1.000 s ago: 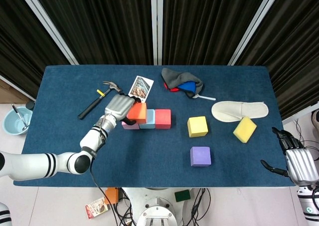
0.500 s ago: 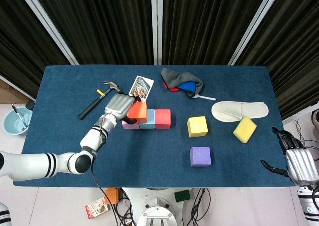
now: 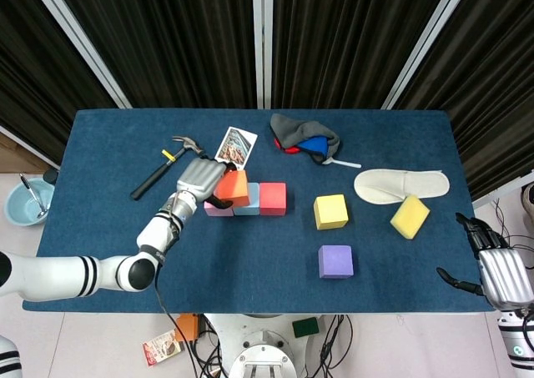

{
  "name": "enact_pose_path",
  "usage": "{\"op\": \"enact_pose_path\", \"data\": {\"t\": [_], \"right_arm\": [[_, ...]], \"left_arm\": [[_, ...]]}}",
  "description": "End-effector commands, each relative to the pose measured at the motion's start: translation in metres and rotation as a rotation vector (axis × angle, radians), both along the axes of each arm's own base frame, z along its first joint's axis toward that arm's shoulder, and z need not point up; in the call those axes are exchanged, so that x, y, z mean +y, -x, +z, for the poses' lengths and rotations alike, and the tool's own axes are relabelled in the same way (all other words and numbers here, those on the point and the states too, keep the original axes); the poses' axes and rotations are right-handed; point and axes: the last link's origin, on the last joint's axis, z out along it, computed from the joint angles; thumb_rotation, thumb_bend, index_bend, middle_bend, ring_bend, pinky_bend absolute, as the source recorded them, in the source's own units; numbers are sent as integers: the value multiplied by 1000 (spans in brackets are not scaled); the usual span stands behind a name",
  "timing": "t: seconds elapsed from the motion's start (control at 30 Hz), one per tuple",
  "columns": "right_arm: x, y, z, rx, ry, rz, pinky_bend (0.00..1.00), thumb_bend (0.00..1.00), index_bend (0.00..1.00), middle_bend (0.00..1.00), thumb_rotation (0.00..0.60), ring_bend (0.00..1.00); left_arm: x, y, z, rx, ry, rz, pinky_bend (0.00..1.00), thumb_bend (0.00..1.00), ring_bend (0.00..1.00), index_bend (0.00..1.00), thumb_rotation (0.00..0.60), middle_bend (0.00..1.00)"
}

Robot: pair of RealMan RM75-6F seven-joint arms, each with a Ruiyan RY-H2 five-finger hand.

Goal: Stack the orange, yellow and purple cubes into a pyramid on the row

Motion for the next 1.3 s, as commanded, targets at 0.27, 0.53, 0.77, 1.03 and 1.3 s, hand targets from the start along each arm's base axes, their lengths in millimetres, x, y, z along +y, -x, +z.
{"op": "enact_pose_path", "data": {"t": [0.27,0.53,0.77,1.03,1.3], "right_arm": [[-1,-1,0,1,-1,2,274,176,76,155,505,116],[-1,-1,-1,-1,-1,3,274,176,76,155,507,116],[-1,-1,0,-2,-1,1,274,176,76,155,507,116],[-5,-2,-2,3,-19,3,274,176,76,153,506,116],[-43,-28,-16,77,-157,98,282,176,75,158,511,116]], "left_arm": [[0,5,-2,1,9,1,210,175,289,291,501,310],[-1,5,-2,7,12,-8,209,176,280,276,490,270],[-1,6,-1,17,13,-14,197,175,195,229,479,175],[-6,8,7,12,6,-16,188,175,164,180,489,114],[-32,25,70,-78,-153,-37,163,174,141,160,503,92]]}}
